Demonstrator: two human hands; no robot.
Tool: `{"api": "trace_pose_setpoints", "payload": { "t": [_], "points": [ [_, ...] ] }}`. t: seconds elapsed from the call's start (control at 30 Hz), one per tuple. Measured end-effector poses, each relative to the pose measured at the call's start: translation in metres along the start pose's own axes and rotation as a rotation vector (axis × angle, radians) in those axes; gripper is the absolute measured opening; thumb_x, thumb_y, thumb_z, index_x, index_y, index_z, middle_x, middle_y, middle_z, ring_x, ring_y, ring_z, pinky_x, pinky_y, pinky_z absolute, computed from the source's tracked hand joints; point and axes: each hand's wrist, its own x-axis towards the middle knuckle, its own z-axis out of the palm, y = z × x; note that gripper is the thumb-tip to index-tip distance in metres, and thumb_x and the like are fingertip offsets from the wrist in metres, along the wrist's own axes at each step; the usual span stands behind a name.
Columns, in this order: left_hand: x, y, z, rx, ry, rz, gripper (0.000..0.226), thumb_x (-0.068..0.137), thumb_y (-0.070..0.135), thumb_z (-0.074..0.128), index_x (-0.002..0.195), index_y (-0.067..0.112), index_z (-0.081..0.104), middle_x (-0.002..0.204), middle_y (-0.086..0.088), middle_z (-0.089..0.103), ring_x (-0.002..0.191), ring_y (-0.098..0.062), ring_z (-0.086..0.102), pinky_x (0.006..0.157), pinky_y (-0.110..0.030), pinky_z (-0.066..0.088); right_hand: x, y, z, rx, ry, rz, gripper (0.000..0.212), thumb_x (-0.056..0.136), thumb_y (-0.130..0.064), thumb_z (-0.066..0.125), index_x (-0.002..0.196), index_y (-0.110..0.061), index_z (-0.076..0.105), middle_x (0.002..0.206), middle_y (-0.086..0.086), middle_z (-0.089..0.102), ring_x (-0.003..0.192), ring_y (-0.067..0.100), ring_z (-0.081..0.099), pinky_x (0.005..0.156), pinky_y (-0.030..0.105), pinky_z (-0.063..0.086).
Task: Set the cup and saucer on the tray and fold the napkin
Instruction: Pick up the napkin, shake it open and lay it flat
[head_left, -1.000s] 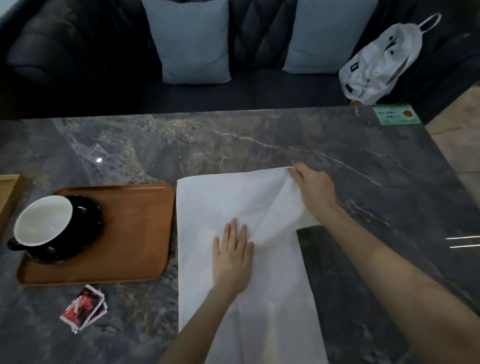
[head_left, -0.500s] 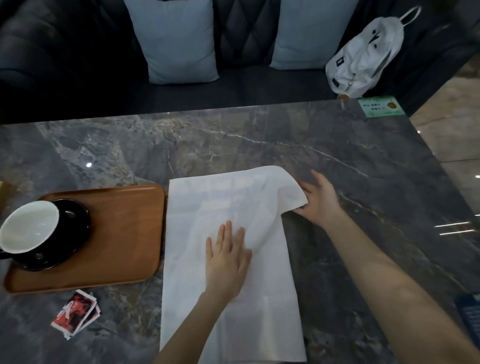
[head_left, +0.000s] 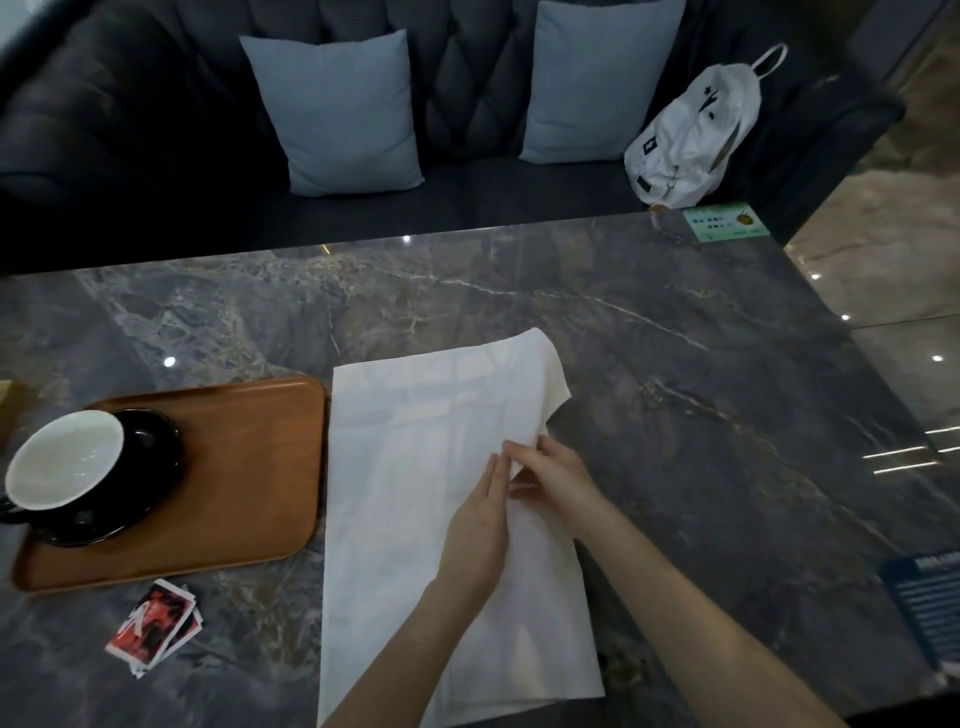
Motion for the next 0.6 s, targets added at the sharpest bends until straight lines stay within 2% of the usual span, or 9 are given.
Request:
{"api": "trace_pose_setpoints", "payload": {
  "t": [0.07, 0.13, 0.2, 0.27, 0.3, 0.37, 0.47, 0.53, 0.6],
  "points": [
    [-0.004, 0.000, 0.001, 0.029, -0.002, 0.069, 0.049, 0.099, 0.029, 0.027, 0.146, 0.023, 0.013, 0.153, 0.003, 0.025, 0.137, -0.010, 0.032, 0.110, -0.016, 0.020, -0.003, 0.002, 0.006, -0.020, 0.156, -0.125, 0.026, 0.089, -0.011, 0.056, 0.114, -0.008, 0.058, 0.106, 0.010, 0.066, 0.087, 0.020, 0.064, 0.069, 0.026, 0.054],
    [-0.007, -0.005, 0.004, 0.036, 0.026, 0.046, 0.051, 0.098, 0.042, 0.020, 0.146, 0.026, 0.013, 0.154, 0.009, 0.020, 0.140, -0.007, 0.022, 0.109, -0.014, 0.010, -0.005, -0.002, 0.003, -0.082, 0.277, -0.243, 0.031, 0.091, -0.009, 0.048, 0.121, -0.011, 0.053, 0.113, 0.005, 0.062, 0.097, 0.018, 0.060, 0.077, 0.028, 0.050],
    [-0.012, -0.014, 0.008, 0.124, 0.027, 0.031, 0.069, 0.086, 0.063, -0.004, 0.145, 0.028, 0.003, 0.156, 0.009, 0.006, 0.143, -0.005, 0.002, 0.112, -0.020, -0.002, -0.006, -0.008, -0.005, -0.141, 0.353, -0.329, 0.036, 0.092, -0.009, 0.045, 0.127, -0.012, 0.049, 0.120, 0.003, 0.059, 0.106, 0.020, 0.057, 0.089, 0.034, 0.050],
    [-0.017, -0.030, 0.014, 0.253, -0.018, 0.004, 0.085, 0.067, 0.071, -0.026, 0.141, 0.031, -0.012, 0.154, 0.010, -0.013, 0.140, -0.006, -0.016, 0.113, -0.030, -0.011, -0.009, -0.015, -0.018, -0.178, 0.395, -0.394, 0.040, 0.091, -0.007, 0.043, 0.129, -0.015, 0.047, 0.121, 0.001, 0.059, 0.108, 0.020, 0.057, 0.093, 0.037, 0.049],
    [-0.020, -0.036, 0.016, 0.305, -0.052, -0.013, 0.084, 0.066, 0.071, -0.027, 0.139, 0.032, -0.016, 0.151, 0.010, -0.020, 0.139, -0.008, -0.021, 0.113, -0.033, -0.013, -0.011, -0.020, -0.025, -0.194, 0.406, -0.425, 0.041, 0.090, -0.005, 0.042, 0.130, -0.015, 0.047, 0.121, 0.001, 0.059, 0.109, 0.019, 0.057, 0.093, 0.037, 0.048],
    [-0.024, -0.043, 0.021, 0.393, -0.079, -0.027, 0.080, 0.072, 0.068, -0.018, 0.142, 0.029, -0.014, 0.147, 0.008, -0.026, 0.135, -0.009, -0.027, 0.113, -0.038, -0.015, -0.012, -0.026, -0.043, -0.264, 0.421, -0.476, 0.044, 0.090, -0.003, 0.041, 0.132, -0.014, 0.046, 0.126, 0.003, 0.058, 0.114, 0.020, 0.054, 0.098, 0.037, 0.045],
    [-0.026, -0.046, 0.023, 0.495, -0.100, -0.020, 0.075, 0.072, 0.064, -0.015, 0.139, 0.029, -0.018, 0.144, 0.007, -0.030, 0.133, -0.012, -0.031, 0.111, -0.037, -0.019, -0.006, -0.034, -0.072, -0.436, 0.458, -0.494, 0.045, 0.091, -0.007, 0.041, 0.136, -0.013, 0.043, 0.134, 0.005, 0.055, 0.121, 0.022, 0.051, 0.104, 0.037, 0.041],
    [-0.025, -0.049, 0.024, 0.537, -0.095, -0.006, 0.077, 0.072, 0.069, -0.021, 0.137, 0.029, -0.019, 0.146, 0.005, -0.028, 0.136, -0.016, -0.027, 0.109, -0.034, -0.022, 0.000, -0.040, -0.091, -0.534, 0.473, -0.492, 0.043, 0.092, -0.008, 0.041, 0.135, -0.014, 0.045, 0.131, 0.008, 0.057, 0.119, 0.025, 0.052, 0.100, 0.033, 0.041],
    [-0.025, -0.054, 0.024, 0.589, -0.066, 0.003, 0.074, 0.082, 0.064, -0.012, 0.143, 0.023, -0.003, 0.152, 0.000, -0.005, 0.144, -0.021, -0.007, 0.109, -0.037, -0.009, 0.004, -0.044, -0.107, -0.638, 0.490, -0.466, 0.043, 0.092, -0.008, 0.041, 0.133, -0.015, 0.045, 0.128, 0.011, 0.059, 0.116, 0.029, 0.054, 0.094, 0.032, 0.041]
  ]
}}
